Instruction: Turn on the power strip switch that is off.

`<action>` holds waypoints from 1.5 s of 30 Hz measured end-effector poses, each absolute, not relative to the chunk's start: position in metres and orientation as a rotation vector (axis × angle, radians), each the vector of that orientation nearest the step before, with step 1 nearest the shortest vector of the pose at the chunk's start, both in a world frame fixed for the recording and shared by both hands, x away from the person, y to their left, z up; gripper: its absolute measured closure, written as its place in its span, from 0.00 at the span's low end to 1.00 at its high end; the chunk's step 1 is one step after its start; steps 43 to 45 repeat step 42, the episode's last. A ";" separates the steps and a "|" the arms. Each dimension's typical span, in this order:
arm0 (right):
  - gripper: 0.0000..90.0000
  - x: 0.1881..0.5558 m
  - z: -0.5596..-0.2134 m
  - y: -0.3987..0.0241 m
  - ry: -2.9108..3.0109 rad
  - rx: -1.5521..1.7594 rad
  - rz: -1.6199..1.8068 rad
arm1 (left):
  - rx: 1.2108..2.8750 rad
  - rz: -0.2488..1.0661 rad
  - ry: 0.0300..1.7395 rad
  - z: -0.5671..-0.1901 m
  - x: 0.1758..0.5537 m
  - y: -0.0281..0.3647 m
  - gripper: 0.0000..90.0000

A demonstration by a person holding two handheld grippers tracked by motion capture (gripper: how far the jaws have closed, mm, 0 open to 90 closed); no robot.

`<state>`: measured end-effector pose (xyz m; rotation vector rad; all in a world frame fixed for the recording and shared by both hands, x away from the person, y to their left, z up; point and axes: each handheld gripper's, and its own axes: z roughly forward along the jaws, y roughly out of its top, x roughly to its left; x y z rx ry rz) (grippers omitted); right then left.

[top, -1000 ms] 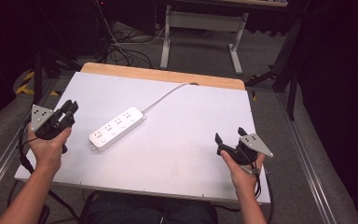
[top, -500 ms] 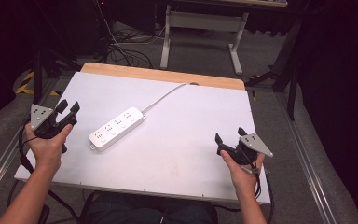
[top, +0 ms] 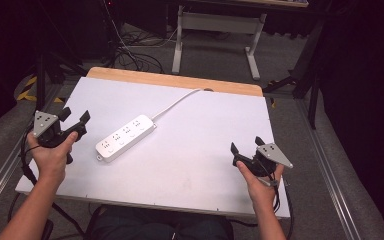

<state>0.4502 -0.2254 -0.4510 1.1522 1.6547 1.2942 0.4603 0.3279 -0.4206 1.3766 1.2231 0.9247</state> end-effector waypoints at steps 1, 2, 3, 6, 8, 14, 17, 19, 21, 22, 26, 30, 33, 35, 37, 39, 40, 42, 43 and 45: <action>0.12 0.450 -0.451 -0.225 1.655 1.152 1.294 | 1.375 0.926 1.233 -0.421 0.461 0.328 0.30; 0.12 0.450 -0.451 -0.225 1.654 1.152 1.294 | 1.377 0.927 1.238 -0.421 0.461 0.327 0.24; 0.12 0.450 -0.451 -0.225 1.654 1.152 1.294 | 1.376 0.938 1.251 -0.421 0.461 0.327 0.17; 0.12 0.450 -0.451 -0.225 1.655 1.153 1.294 | 1.374 0.941 1.263 -0.421 0.461 0.326 0.08; 0.12 0.450 -0.451 -0.225 1.655 1.151 1.296 | 1.380 0.944 1.262 -0.422 0.461 0.325 0.07; 0.12 0.450 -0.451 -0.225 1.653 1.151 1.296 | 1.397 0.938 1.250 -0.422 0.462 0.323 0.05; 0.12 0.450 -0.451 -0.225 1.654 1.151 1.296 | 1.397 0.939 1.248 -0.421 0.462 0.323 0.05; 0.12 0.450 -0.451 -0.225 1.653 1.152 1.296 | 1.401 0.941 1.247 -0.422 0.462 0.323 0.05; 0.12 0.450 -0.451 -0.225 1.653 1.152 1.296 | 1.406 0.935 1.248 -0.422 0.462 0.322 0.05; 0.12 0.450 -0.451 -0.225 1.652 1.152 1.296 | 1.409 0.933 1.247 -0.422 0.462 0.322 0.05; 0.12 0.450 -0.451 -0.225 1.653 1.153 1.296 | 1.412 0.936 1.244 -0.422 0.463 0.322 0.05; 0.12 0.450 -0.451 -0.226 1.651 1.153 1.294 | 1.409 0.936 1.243 -0.422 0.463 0.322 0.05; 0.12 0.450 -0.451 -0.226 1.650 1.153 1.294 | 1.406 0.935 1.244 -0.422 0.463 0.322 0.05; 0.12 0.450 -0.451 -0.226 1.649 1.154 1.295 | 1.407 0.934 1.245 -0.422 0.463 0.322 0.05; 0.12 0.450 -0.451 -0.225 1.650 1.154 1.297 | 1.410 0.935 1.245 -0.422 0.463 0.322 0.05; 0.12 0.450 -0.451 -0.225 1.650 1.154 1.297 | 1.406 0.930 1.248 -0.422 0.463 0.322 0.05; 0.12 0.450 -0.451 -0.226 1.652 1.153 1.297 | 1.406 0.929 1.250 -0.422 0.463 0.322 0.05; 0.12 0.450 -0.451 -0.226 1.651 1.153 1.296 | 1.407 0.929 1.252 -0.423 0.463 0.323 0.05; 0.12 0.450 -0.451 -0.226 1.651 1.153 1.296 | 1.407 0.929 1.252 -0.423 0.463 0.323 0.05; 0.12 0.450 -0.451 -0.226 1.651 1.153 1.296 | 1.407 0.929 1.252 -0.423 0.463 0.323 0.05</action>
